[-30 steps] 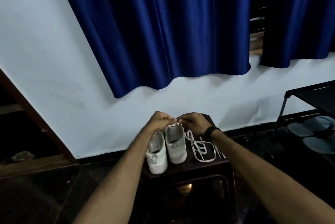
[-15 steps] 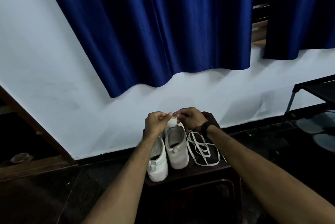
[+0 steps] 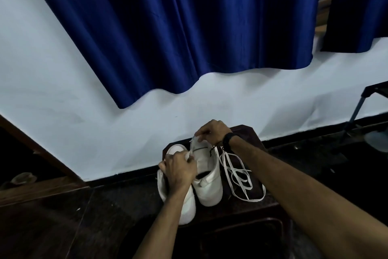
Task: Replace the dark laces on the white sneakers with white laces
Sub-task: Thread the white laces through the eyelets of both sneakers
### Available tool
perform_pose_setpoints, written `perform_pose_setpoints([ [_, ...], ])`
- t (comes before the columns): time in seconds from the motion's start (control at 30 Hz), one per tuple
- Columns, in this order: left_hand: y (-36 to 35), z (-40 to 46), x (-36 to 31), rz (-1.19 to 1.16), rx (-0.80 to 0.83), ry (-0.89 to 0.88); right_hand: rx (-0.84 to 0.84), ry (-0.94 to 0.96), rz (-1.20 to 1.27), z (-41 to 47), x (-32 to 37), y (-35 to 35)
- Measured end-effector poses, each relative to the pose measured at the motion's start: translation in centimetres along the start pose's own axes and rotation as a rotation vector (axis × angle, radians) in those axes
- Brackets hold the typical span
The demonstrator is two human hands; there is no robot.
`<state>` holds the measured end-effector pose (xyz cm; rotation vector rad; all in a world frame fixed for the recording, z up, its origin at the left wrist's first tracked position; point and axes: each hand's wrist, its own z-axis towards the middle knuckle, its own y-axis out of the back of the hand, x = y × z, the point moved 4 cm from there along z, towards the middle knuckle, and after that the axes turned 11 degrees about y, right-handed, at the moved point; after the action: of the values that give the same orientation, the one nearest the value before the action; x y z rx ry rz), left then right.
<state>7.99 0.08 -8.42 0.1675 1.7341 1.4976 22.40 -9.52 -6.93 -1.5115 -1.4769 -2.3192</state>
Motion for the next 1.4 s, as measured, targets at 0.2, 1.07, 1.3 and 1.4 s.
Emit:
perform_pose_setpoints([
  [0.2,-0.6,0.2,0.1,-0.122,-0.004,-0.066,-0.050,0.048,0.074,0.4,-0.1,0.6],
  [1.07,-0.5,-0.7,-0.5,-0.232,-0.137,-0.299,-0.001,0.213,0.149,-0.5,0.1,2.6],
  [1.3,1.0,-3.6,-2.4,0.148,-0.375,-0.515,0.156,0.379,-0.044,-0.9,1.9,4.8],
  [1.4,1.0,-4.0,-2.6,0.231,-0.400,-0.537,0.217,0.421,-0.131,-0.9,2.9,5.1],
])
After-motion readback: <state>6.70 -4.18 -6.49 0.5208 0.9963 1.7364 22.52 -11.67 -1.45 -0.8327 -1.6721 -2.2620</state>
